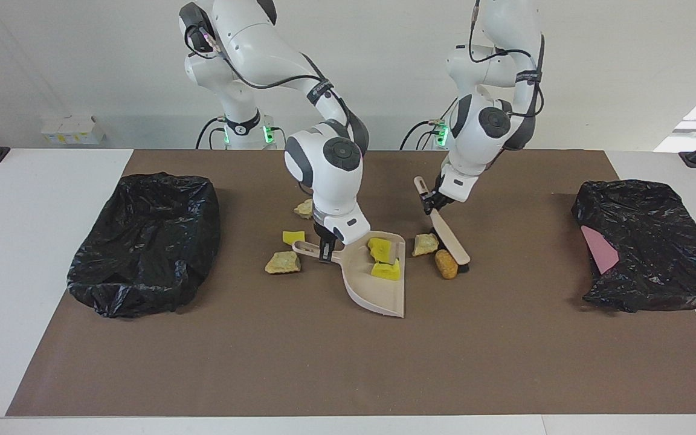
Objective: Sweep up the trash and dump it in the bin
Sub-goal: 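Sweep the potato into the dustpan with the left gripper's brush, then sweep remaining debris into the dustpan with the left gripper's brush, then carry the loaded dustpan to the black bag with the right gripper, then tilt the dustpan over the bag with the right gripper to dump debris, then return the dustpan to the table center with the right gripper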
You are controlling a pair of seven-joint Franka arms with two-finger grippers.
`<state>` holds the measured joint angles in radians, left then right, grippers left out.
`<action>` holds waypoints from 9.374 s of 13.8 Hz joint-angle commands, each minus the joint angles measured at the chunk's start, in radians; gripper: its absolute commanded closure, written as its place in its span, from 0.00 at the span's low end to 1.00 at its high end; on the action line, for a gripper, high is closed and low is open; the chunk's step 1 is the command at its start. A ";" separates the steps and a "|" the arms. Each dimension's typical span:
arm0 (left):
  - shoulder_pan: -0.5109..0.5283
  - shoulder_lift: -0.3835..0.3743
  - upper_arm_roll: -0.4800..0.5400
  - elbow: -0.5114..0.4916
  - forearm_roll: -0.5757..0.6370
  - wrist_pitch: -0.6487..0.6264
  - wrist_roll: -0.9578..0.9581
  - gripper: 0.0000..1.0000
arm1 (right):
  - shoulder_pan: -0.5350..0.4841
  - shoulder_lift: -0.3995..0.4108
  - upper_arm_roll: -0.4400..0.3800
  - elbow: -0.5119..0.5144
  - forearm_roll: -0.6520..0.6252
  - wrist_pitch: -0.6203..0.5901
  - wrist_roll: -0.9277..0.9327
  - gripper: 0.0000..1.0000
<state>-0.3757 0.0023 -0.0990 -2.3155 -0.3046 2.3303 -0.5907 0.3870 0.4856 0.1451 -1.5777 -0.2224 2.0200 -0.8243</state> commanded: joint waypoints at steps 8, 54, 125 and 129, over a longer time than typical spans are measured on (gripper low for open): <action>-0.034 0.131 -0.011 0.241 -0.042 -0.064 0.096 1.00 | -0.010 -0.039 0.005 -0.054 -0.025 0.014 -0.035 1.00; -0.238 -0.255 -0.120 -0.265 0.055 -0.019 -0.150 1.00 | -0.195 -0.235 0.007 -0.088 -0.005 -0.004 -0.183 1.00; 0.319 -0.007 0.070 0.716 0.291 -0.743 0.583 0.00 | -0.113 -0.026 0.111 0.361 -0.180 -0.389 0.827 1.00; 0.317 -0.008 0.070 0.712 0.289 -0.743 0.583 0.00 | -0.063 0.060 0.131 0.404 -0.076 -0.322 1.137 1.00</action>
<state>-0.0455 0.0028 -0.0364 -1.6064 -0.0342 1.6090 -0.0160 0.3109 0.4894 0.2665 -1.2371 -0.3565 1.6759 0.2037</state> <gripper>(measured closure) 0.000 0.687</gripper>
